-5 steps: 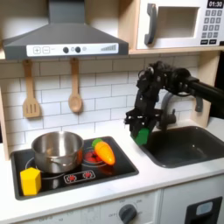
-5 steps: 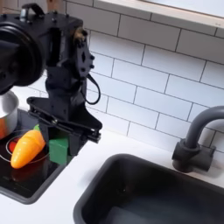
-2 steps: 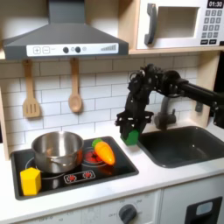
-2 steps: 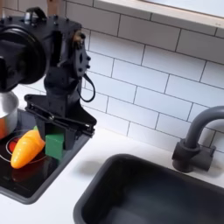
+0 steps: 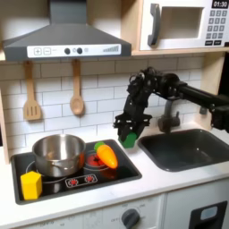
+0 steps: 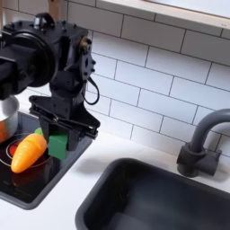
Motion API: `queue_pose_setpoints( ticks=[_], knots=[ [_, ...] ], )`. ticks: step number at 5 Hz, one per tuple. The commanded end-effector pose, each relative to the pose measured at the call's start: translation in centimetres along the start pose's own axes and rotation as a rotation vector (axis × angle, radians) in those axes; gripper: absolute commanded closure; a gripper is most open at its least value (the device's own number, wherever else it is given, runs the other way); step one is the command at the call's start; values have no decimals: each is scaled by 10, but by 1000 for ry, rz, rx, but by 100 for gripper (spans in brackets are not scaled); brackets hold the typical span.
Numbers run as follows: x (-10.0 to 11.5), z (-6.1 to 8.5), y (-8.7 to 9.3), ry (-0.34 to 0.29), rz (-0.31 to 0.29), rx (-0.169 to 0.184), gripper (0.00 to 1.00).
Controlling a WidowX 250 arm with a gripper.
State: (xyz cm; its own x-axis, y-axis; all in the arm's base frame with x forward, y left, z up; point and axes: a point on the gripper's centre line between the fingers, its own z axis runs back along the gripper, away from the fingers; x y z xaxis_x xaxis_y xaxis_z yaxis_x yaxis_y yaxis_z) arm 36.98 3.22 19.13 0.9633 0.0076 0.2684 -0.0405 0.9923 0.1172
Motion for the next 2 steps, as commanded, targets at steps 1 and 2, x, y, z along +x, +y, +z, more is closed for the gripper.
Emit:
queue_pose_setpoints(
  ticks=[1, 2],
  knots=[
    [6, -4, 1, 19, -21, -10, 0],
    [9, 0, 1, 13, -26, 1, 0]
  ],
)
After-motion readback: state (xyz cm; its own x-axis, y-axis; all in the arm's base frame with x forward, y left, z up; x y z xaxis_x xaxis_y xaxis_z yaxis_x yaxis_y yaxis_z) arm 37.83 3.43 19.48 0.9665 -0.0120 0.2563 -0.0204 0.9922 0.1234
